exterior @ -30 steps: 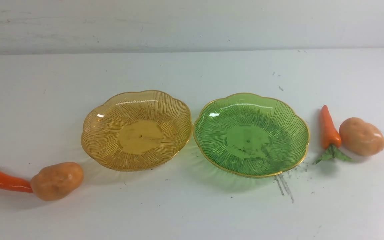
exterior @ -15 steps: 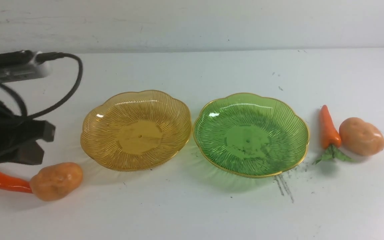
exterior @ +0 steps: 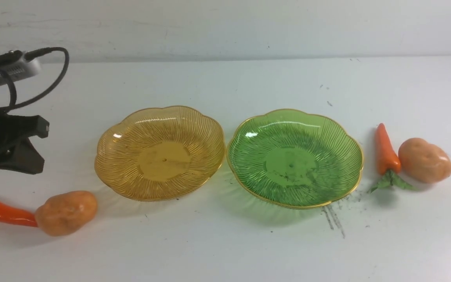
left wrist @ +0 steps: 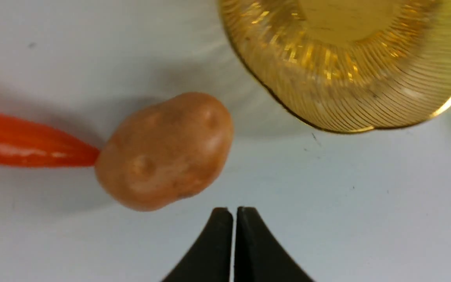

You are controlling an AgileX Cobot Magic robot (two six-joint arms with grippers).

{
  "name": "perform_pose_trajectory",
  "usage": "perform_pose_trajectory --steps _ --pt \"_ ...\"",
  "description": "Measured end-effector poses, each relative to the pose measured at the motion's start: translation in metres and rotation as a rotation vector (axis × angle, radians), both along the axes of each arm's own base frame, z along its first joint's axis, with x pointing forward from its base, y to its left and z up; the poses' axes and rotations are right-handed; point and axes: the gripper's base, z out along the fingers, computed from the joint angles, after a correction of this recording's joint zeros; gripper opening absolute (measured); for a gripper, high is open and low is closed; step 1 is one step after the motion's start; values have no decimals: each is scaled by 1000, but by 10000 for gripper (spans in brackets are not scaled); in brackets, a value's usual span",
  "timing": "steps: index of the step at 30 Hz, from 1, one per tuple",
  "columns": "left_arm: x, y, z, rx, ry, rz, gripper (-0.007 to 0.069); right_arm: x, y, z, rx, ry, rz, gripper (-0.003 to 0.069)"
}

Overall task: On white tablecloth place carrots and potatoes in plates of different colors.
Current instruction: 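Put the potatoes from the left side into the left plate with the left gripper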

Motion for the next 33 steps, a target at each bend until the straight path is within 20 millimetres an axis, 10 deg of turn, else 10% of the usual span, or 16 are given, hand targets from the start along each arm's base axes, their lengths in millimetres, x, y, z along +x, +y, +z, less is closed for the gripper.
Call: perform_pose_trajectory --steps 8,14,33 --pt "16 -16 -20 133 -13 -235 228 0 2 2 31 -3 7 -15" --pt "35 -25 -54 223 38 -312 645 0 2 2 34 -3 7 -15" --pt "60 -21 -115 313 172 -391 682 0 2 2 34 -3 7 -15"
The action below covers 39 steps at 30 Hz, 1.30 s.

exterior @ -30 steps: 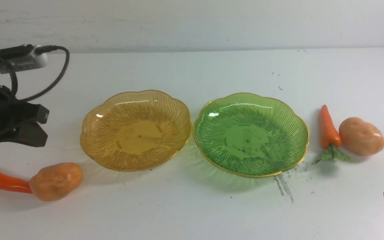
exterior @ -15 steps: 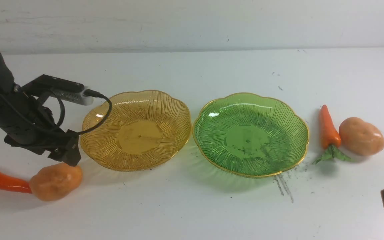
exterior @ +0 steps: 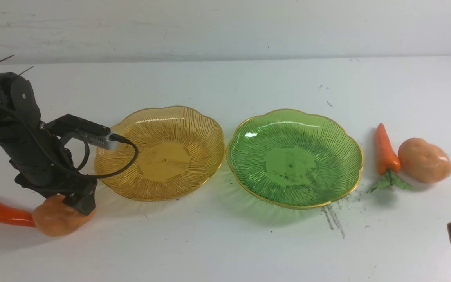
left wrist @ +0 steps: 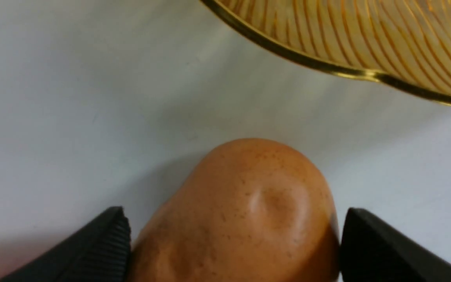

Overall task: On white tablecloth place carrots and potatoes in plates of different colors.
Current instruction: 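Put the potatoes from the left side into the left plate with the left gripper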

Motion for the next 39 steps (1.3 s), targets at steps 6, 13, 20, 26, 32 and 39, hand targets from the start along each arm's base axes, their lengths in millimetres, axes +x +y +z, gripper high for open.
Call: perform_pose_trajectory --steps 6,13,20,26,32,39 --pt "0 0 -2 -2 29 13 614 0 0 0 0 0 0 -15" --pt "-3 0 -3 -7 79 63 612 0 0 0 0 0 0 -15" --pt "10 -2 23 -39 59 162 612 0 0 0 0 0 0 -15" --pt "36 -18 89 -189 -130 202 612 0 1 0 7 0 2 -15" --pt "57 -61 98 -294 -275 89 612 0 2 1 29 -1 5 -15" --pt "79 -92 48 -274 -256 99 612 0 3 2 41 -1 6 -15"
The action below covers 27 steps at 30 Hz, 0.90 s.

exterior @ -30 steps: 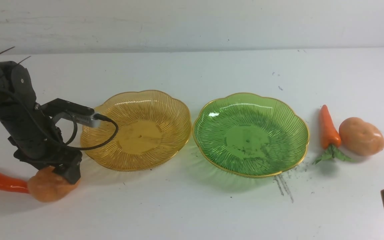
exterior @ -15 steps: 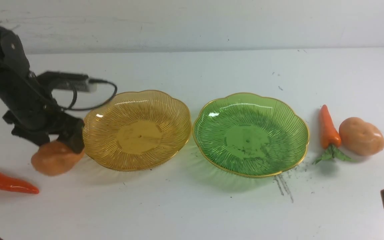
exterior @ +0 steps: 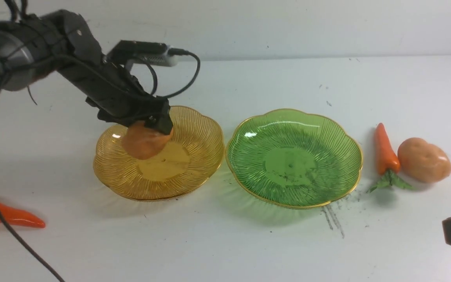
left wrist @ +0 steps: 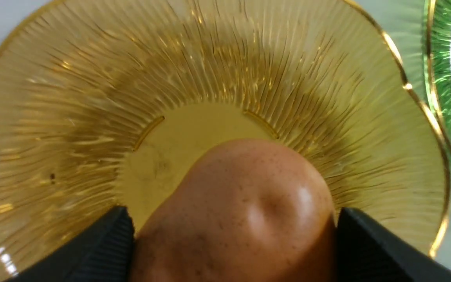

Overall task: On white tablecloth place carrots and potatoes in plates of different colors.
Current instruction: 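Put the potatoes from the left side into the left plate with the left gripper, then pick up the carrot from the table and place it on the green plate with the left gripper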

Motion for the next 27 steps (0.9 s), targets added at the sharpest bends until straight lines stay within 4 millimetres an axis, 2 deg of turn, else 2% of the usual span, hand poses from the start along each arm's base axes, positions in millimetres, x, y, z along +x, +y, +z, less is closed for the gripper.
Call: perform_pose_trajectory --steps 3,7,13,18,19,21,22,24,25,26,27 --pt "4 0 -18 -15 57 85 612 0 0 0 1 0 0 -15" --pt "4 1 -22 -14 91 127 665 0 0 0 1 -1 0 -15" --pt "1 3 -13 24 147 106 683 0 0 0 3 -1 0 -15" --pt "3 4 11 41 170 110 676 0 0 0 3 -1 0 -15" --pt "3 6 22 59 179 124 640 0 0 0 3 -1 0 -15" --pt "6 10 40 99 146 156 509 0 0 0 3 -1 0 -15" --pt "5 11 41 102 144 160 492 0 0 0 3 -1 0 -15" --pt "1 21 54 138 116 192 236 0 0 0 -1 -6 5 -15" --pt "-4 26 57 154 116 200 142 0 0 0 -4 -8 8 -15" --pt "-6 28 59 157 118 209 114 0 0 0 -5 -9 9 -15" --pt "-14 38 63 170 126 243 51 0 0 0 -7 -12 12 -15"
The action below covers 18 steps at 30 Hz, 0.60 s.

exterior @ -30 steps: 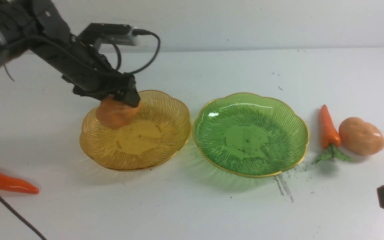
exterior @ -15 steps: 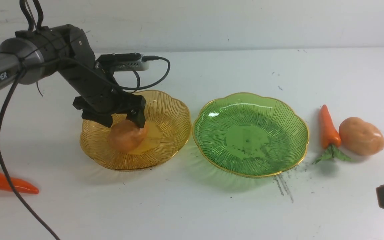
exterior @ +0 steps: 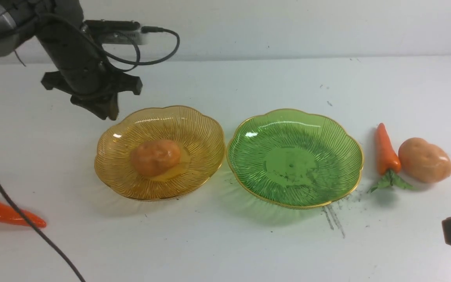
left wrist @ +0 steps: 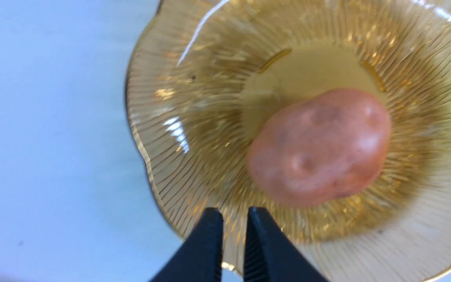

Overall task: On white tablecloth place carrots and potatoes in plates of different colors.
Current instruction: 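Pick up the carrot from the table and place it on the green plate with the left gripper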

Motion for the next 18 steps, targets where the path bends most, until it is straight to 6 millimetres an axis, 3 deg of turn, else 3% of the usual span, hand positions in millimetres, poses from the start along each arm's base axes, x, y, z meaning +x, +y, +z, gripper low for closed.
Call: perform_pose_trajectory --steps 4,8,9,10,14,18 --pt "-25 36 2 9 41 125 2 0 0 0 -2 -3 3 -15" --pt "-63 111 -21 -22 157 389 -4 0 0 0 -3 -4 4 -15" --pt "-65 113 -22 -30 163 401 -4 0 0 0 -3 -4 4 -15" --pt "-78 136 -35 -57 213 487 -4 0 0 0 -3 -4 4 -15" --pt "-99 164 -59 -127 301 616 -1 0 0 0 -4 -4 5 -15" --pt "-100 169 -65 -131 319 642 41 0 0 0 -5 -5 6 -15"
